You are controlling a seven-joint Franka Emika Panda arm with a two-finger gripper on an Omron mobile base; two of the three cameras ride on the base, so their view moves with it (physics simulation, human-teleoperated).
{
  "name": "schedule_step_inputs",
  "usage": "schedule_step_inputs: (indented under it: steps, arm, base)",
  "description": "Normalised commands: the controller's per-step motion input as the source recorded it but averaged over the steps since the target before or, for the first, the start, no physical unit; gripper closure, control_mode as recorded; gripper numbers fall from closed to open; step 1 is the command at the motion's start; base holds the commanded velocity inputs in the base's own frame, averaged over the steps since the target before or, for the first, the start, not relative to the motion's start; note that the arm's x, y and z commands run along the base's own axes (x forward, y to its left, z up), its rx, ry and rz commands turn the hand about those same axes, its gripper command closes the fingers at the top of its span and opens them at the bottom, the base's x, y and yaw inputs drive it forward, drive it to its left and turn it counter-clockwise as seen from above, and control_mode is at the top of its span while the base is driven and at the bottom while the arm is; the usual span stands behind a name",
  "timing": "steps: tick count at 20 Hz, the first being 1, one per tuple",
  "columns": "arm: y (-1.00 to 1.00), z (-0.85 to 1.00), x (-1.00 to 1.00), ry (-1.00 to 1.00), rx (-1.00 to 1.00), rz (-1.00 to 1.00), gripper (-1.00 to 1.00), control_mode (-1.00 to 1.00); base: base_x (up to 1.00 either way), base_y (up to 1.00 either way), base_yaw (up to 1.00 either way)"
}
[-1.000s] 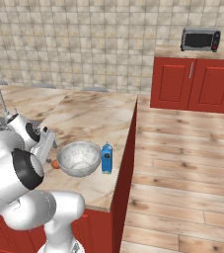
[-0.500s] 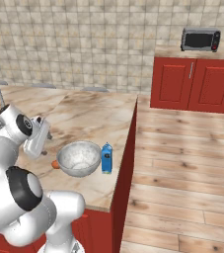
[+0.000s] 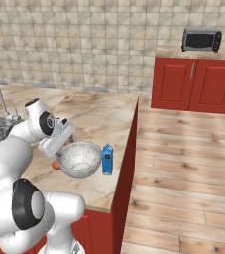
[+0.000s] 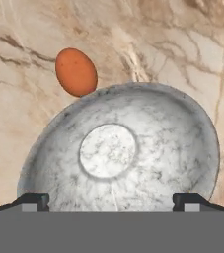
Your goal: Gather the eggs and milk located in the vicinity of the sink area and place them right next to the bowl.
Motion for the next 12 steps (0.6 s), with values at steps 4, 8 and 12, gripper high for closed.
schedule_step_inputs:
  steps: [4,8,12]
  arm:
    - [-0.45,0.08,0.22,-0.06,0.31,-0.61,-1.0,-1.0]
    - [-0.12,0.5,0.02,-0.14,0.22,-0.5,-1.0,-1.0]
    - [0.04,0.81,-0.17,-0.22,0.07,-0.16,-1.0,-1.0]
  base:
    - [0.0,0.0,0.0]
    - [0.0,0.0,0.0]
    - [0.0,0.0,0.0]
